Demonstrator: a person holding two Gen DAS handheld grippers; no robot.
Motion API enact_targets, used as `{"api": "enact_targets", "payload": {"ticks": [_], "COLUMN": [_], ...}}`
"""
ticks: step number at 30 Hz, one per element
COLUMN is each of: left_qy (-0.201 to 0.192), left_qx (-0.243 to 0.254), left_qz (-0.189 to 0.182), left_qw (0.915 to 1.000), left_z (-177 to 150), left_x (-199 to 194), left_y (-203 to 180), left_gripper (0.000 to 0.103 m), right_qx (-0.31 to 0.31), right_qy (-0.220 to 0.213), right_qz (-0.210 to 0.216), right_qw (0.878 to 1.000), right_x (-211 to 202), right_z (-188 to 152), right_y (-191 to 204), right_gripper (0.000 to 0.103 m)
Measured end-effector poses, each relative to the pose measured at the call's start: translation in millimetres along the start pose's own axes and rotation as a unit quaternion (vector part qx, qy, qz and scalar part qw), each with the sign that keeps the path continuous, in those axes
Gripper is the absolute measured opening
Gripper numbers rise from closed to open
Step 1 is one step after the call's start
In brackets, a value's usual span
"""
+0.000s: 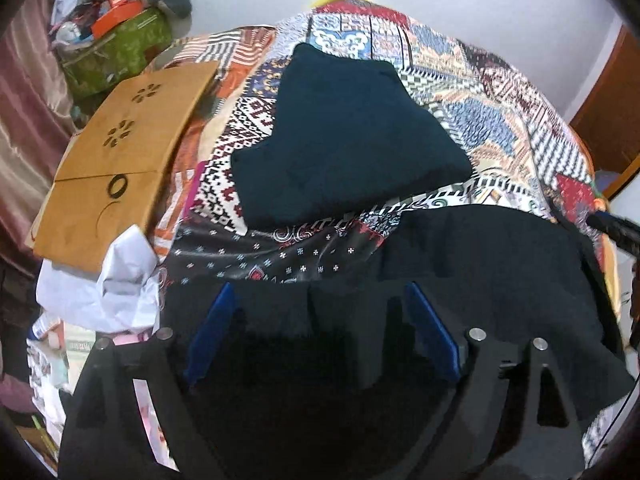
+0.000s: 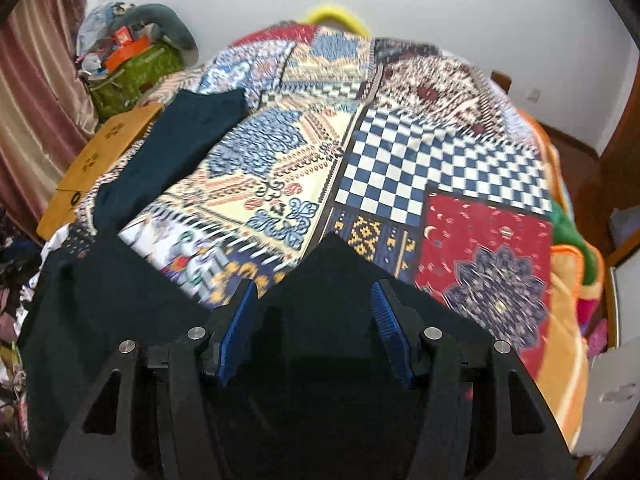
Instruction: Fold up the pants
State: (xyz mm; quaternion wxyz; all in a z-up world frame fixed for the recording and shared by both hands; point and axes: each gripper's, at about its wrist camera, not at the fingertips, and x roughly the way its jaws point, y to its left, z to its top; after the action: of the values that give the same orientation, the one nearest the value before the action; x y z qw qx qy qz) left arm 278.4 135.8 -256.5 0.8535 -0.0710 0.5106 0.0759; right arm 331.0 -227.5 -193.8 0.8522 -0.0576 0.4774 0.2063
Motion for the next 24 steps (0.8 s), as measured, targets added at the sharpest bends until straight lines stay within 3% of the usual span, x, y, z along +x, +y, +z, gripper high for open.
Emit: {"api": "enact_targets", "payload": {"ticks": [5, 6, 7, 9, 15, 20, 24], "left_qy": [0.021, 0.023, 0.025, 0.030, 0.028, 0.023, 0.013], "left_qx": [0.011, 0.011, 0.010, 0.007, 0.010, 0.024, 0.045], "left_qz": [0.010, 0.009, 0.007, 0.001, 0.003, -0.002, 0.000], "left_qw": [0.9997, 0.9996, 0.9996, 0.9995, 0.9995, 0.9995, 0.9989], "left_z": [6, 7, 6, 5, 4, -3, -9], "left_x": [29, 34, 36, 40, 38, 19, -2], "left_y": [-3, -3, -3, -2, -7, -18, -30], "left_gripper": [0.088, 0.088, 0.088, 0.088, 0.088, 0.088, 0.088], "right_qx": [0.000, 0.008, 0.018, 0.044, 0.013, 0.012, 0.052], "right_qy": [0.028, 0.041, 0.053, 0.060, 0.053, 0.048, 0.005], "right_qz": [-0.008, -0.022, -0.018, 0.010, 0.000, -0.008, 0.000], "right_qw": [1.000, 0.999, 0.998, 0.997, 0.999, 0.999, 0.999], "right_x": [46, 57, 65, 73, 70, 59, 14], "right_z": [19, 19, 19, 14, 9, 9, 4], "right_y": [-5, -9, -12, -19, -7, -10, -26], "right_gripper": [0.052, 0.040, 0.035, 0.033, 0.013, 0.009, 0.009]}}
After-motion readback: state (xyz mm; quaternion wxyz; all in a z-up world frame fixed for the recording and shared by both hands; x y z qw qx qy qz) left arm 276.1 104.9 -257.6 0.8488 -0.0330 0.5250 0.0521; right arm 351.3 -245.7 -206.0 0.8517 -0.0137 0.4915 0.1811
